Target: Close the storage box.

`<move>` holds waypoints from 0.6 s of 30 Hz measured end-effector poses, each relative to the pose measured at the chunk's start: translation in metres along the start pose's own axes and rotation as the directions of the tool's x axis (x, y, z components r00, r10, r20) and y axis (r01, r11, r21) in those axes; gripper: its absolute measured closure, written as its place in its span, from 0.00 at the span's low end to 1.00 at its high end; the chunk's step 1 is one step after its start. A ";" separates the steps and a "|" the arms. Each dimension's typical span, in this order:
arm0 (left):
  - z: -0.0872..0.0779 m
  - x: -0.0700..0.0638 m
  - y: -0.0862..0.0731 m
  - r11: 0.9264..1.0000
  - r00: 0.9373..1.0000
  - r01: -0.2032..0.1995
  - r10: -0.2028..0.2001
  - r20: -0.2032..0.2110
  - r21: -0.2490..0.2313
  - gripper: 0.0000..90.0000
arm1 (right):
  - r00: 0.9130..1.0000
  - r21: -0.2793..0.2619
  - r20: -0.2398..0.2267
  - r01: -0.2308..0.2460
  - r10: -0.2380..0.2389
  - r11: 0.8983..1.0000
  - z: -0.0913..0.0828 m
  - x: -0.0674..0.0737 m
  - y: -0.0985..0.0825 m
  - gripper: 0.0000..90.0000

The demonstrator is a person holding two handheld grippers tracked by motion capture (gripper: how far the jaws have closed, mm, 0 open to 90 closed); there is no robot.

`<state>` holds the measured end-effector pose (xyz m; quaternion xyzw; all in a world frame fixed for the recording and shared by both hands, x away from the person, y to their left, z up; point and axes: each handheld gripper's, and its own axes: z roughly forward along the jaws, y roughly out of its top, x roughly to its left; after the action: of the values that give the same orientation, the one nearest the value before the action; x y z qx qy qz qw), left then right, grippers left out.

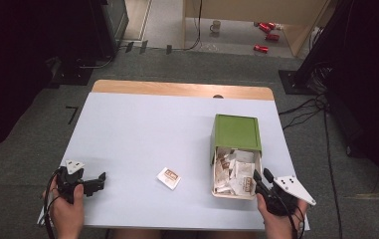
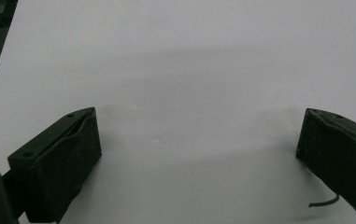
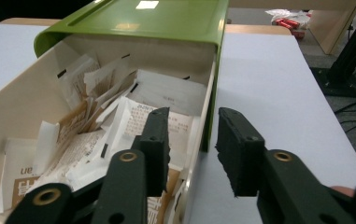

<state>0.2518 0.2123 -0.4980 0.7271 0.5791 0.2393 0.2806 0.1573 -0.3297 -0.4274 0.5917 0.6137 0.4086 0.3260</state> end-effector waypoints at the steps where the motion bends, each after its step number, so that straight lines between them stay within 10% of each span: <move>1: 0.000 0.000 0.000 1.000 1.000 0.000 0.000 0.000 0.000 0.00 | 1.000 0.001 0.000 -0.003 0.003 1.000 0.000 0.000 -0.002 0.76; 18: 0.000 0.000 0.000 1.000 1.000 0.000 0.000 0.000 -0.001 0.00 | 1.000 0.001 -0.022 -0.019 0.019 1.000 -0.008 0.000 -0.028 0.92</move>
<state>0.2516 0.2123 -0.4980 0.7270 0.5789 0.2397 0.2807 0.1375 -0.3296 -0.4484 0.5929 0.6120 0.4179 0.3152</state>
